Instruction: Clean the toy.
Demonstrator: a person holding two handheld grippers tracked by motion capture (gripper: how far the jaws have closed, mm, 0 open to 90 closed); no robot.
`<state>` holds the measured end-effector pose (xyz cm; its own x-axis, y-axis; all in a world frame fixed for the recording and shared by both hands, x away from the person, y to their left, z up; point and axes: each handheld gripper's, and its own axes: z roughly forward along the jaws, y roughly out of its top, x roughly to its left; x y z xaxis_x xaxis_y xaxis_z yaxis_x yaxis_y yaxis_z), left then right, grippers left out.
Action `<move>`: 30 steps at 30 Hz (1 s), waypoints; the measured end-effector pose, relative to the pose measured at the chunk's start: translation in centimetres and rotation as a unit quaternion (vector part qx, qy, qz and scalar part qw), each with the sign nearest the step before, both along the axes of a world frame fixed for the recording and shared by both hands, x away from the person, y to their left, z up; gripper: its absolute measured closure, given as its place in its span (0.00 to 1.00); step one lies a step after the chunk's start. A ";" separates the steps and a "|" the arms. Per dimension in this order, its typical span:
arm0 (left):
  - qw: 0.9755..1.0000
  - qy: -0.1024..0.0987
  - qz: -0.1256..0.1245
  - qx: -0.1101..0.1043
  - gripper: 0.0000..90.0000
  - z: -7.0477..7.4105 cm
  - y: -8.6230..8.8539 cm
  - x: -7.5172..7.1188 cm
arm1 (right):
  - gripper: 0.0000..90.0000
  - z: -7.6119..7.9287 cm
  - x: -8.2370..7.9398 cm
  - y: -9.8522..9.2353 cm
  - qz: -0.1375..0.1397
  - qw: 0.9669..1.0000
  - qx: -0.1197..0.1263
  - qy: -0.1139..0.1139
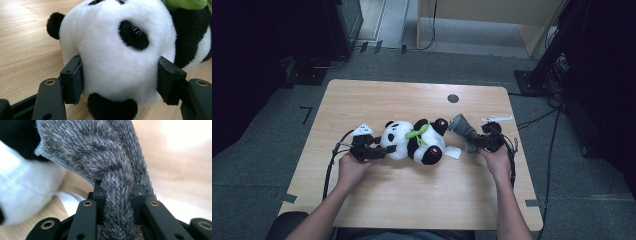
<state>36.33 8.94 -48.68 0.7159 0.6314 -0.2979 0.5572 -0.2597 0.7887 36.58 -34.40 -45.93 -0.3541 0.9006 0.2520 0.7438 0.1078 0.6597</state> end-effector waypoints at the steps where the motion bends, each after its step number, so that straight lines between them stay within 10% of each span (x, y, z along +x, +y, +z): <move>1: 1.000 -0.001 0.000 0.000 0.37 0.0 0.0 0.0 | 0.82 0.4 -0.1 0.0 -0.001 1.000 0.002 -0.009; 10: 1.000 -0.003 0.002 0.002 0.37 0.0 0.0 -0.2 | 0.82 6.1 -1.9 3.0 0.043 0.994 0.023 -0.101; 30: 1.000 -0.008 0.003 0.005 0.37 -0.1 -0.2 -0.4 | 0.81 4.5 -1.6 11.6 0.171 0.983 -0.014 -0.065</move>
<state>35.95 8.78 -48.77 0.7167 0.6385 -0.2805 0.5466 -0.2643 0.7946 35.02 -22.84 -41.40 -0.6643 0.7299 0.1612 0.5709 0.3562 0.7398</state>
